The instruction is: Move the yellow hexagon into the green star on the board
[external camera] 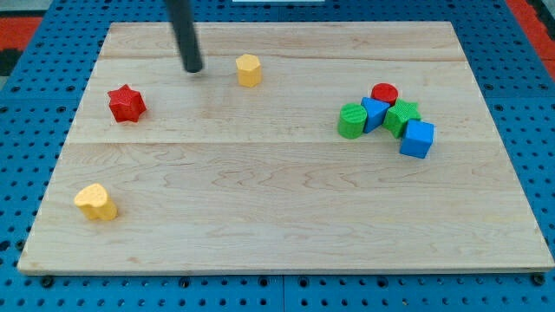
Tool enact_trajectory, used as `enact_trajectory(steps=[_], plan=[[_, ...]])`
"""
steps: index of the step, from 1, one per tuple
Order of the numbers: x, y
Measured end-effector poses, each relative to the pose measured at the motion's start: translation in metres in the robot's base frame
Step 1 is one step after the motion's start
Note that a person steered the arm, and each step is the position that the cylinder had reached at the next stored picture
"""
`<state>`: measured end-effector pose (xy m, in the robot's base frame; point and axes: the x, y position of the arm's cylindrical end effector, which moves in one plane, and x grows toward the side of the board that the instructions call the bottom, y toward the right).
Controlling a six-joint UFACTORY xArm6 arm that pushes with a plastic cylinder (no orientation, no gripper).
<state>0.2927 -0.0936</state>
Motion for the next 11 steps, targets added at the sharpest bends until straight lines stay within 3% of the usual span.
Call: enact_trajectory(steps=[1, 2, 3, 4, 5, 6, 7, 8, 9, 10, 11], plan=[[0.024, 0.112], [0.030, 0.072], [0.016, 0.081], [0.070, 0.129], [0.054, 0.158], [0.049, 0.112], [0.003, 0.175], [-0.009, 0.171], [-0.009, 0.251], [0.006, 0.239], [-0.013, 0.283]])
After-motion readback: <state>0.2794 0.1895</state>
